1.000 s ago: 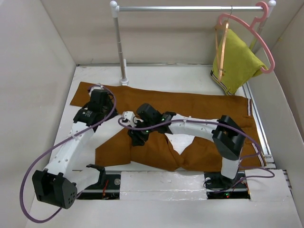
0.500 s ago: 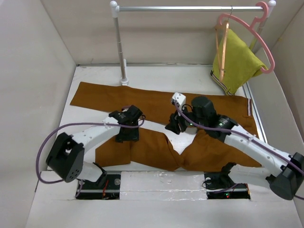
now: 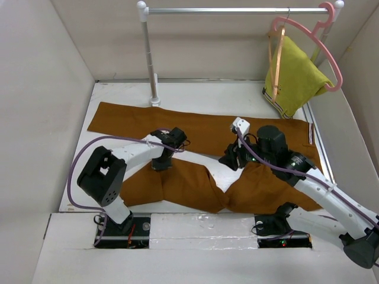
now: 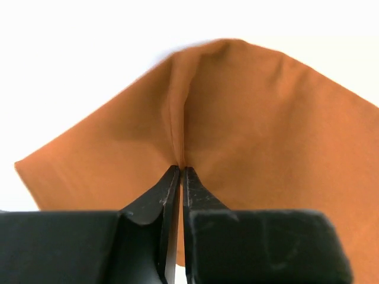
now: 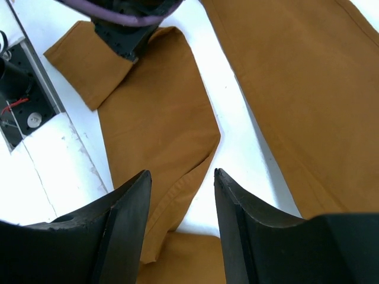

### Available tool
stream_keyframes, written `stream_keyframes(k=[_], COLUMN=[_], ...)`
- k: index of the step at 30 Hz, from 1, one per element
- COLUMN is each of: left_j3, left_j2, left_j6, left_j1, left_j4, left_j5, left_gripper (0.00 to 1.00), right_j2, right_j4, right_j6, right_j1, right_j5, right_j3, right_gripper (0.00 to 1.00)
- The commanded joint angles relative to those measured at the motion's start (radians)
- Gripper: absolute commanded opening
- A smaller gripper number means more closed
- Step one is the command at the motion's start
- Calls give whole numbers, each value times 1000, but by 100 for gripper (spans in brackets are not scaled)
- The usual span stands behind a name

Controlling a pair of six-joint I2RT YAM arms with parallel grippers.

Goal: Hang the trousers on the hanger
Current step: Flatten out the trousers at the center of the board.

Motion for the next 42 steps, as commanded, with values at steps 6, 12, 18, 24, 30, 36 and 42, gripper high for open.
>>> stream_keyframes(k=[6, 12, 18, 24, 30, 36, 42], left_j3=[238, 800, 701, 150, 111, -15, -3], left_j2=[1, 14, -221, -524, -500, -500, -672], left_j6=[2, 148, 16, 72, 99, -107, -167], left_j1=[86, 120, 172, 525, 846, 904, 872], left_j4=[-272, -389, -387, -99, 45, 36, 82], left_j5=[-377, -559, -643, -389, -209, -174, -128], left_gripper=[0, 0, 0, 0, 7, 30, 36], right_j2=[-23, -16, -15, 2, 23, -7, 66], right_j4=[-26, -23, -45, -43, -95, -153, -129], right_j6=[-32, -39, -48, -51, -68, -77, -124], right_j1=[-31, -51, -69, -78, -89, -144, -143], right_j5=[1, -51, -58, -104, -94, -25, -135], right_j3=[2, 20, 0, -40, -55, -55, -104], right_gripper=[53, 52, 52, 52, 56, 60, 63])
